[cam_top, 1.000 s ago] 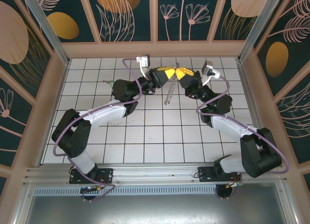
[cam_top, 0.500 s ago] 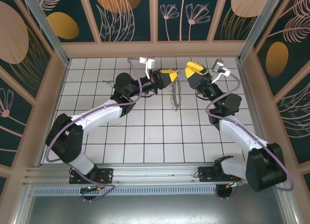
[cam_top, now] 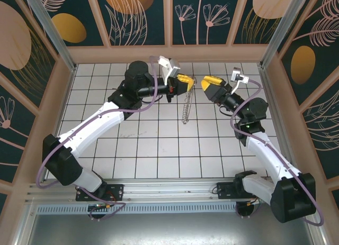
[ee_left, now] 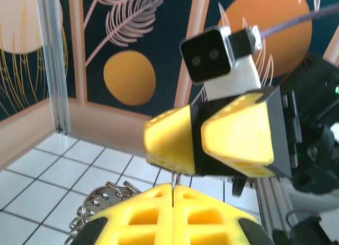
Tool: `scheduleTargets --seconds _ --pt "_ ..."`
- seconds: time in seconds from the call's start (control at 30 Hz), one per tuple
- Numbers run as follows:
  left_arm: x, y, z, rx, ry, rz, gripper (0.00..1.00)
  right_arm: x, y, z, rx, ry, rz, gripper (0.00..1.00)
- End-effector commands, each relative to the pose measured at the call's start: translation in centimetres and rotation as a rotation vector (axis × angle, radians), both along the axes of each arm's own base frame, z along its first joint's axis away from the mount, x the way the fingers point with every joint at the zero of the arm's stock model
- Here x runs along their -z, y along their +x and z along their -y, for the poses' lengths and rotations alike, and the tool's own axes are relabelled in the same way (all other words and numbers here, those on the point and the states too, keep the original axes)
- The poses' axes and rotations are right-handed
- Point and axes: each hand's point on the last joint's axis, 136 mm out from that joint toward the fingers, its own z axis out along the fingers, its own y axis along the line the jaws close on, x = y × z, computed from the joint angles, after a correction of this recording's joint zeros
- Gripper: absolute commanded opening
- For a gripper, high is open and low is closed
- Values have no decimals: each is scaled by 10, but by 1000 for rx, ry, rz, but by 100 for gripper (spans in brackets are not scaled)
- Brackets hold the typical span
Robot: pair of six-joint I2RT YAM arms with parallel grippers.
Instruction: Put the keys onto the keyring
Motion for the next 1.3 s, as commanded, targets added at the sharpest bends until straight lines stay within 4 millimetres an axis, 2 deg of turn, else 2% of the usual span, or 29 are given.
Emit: scheduleTargets --seconds 0.0,0.17,0.63,0.83,1.03,1.27 --pt "-8 -15 -2 60 42 66 0 -2 -15 -5 -64 -33 68 44" --pt "-10 -20 -1 90 47 65 0 4 -21 -10 -116 -39 86 41" --pt "-11 -27 4 160 14 31 0 13 -30 -20 -170 -58 109 40" --pt "-12 -28 5 173 2 18 0 14 -33 -24 -183 -64 115 34" --pt "-13 -28 6 174 -5 17 0 16 -35 -26 -191 -72 117 23" --pt "-13 -27 6 169 -7 19 0 22 -36 -25 -181 -75 107 18"
